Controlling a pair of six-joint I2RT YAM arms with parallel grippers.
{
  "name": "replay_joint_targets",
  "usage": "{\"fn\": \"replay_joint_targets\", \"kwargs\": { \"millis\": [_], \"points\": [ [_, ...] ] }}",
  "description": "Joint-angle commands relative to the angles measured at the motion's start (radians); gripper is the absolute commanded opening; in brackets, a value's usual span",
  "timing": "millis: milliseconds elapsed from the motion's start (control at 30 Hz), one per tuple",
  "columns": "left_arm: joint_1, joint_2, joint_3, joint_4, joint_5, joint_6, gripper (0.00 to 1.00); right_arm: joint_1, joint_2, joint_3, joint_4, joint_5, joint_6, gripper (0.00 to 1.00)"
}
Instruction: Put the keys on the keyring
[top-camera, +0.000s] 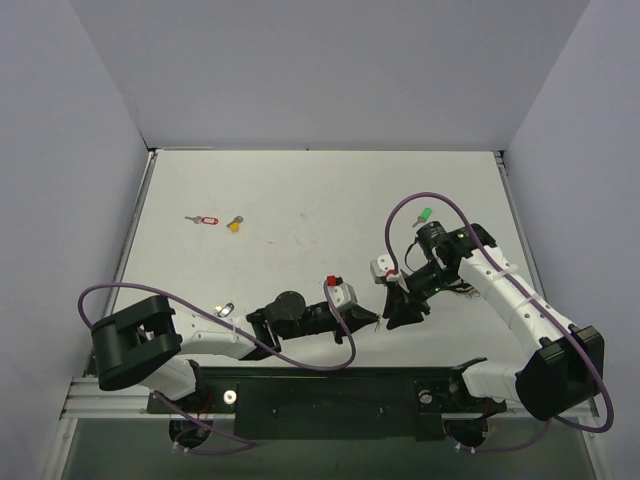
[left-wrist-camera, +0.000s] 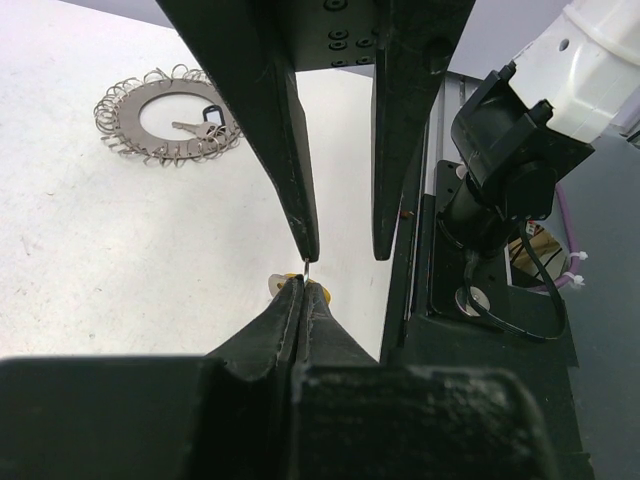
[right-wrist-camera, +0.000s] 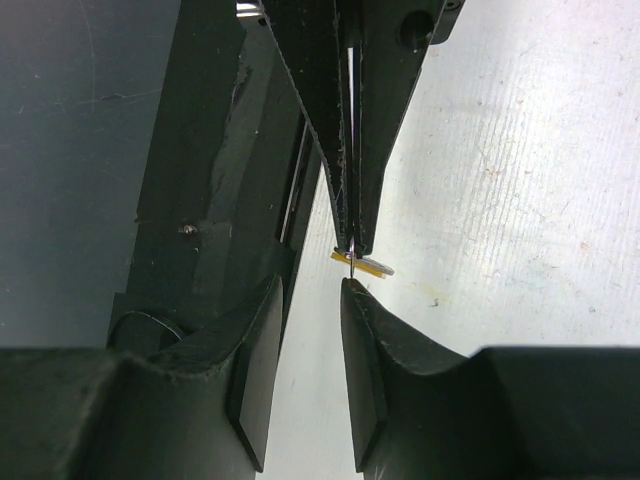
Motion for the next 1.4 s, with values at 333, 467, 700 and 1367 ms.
{"fn": "replay_joint_targets", "kwargs": {
  "millis": [333, 467, 700, 1367],
  "points": [
    [-0.003, 0.008, 0.025, 0.074, 0.01, -0.026, 0.0, 0.006, 0.018, 0.03, 0.001, -0.025, 0.033, 0.27],
    [-0.003, 0.012, 0.03, 0.075, 0.006, -0.027, 0.0, 0.008, 0.023, 0.036, 0.002, -0.031, 0.036, 0.27],
    [-0.008, 0.031, 0.044, 0.094, 0.004, -0.038, 0.0, 0.014, 0.038, 0.039, 0.004, -0.036, 0.038, 0.26],
    [-0.012, 0.011, 0.019, 0.123, 0.0, -0.052, 0.0, 0.012, 0.039, 0.03, 0.071, 0.015, 0.116, 0.26]
  ]
}}
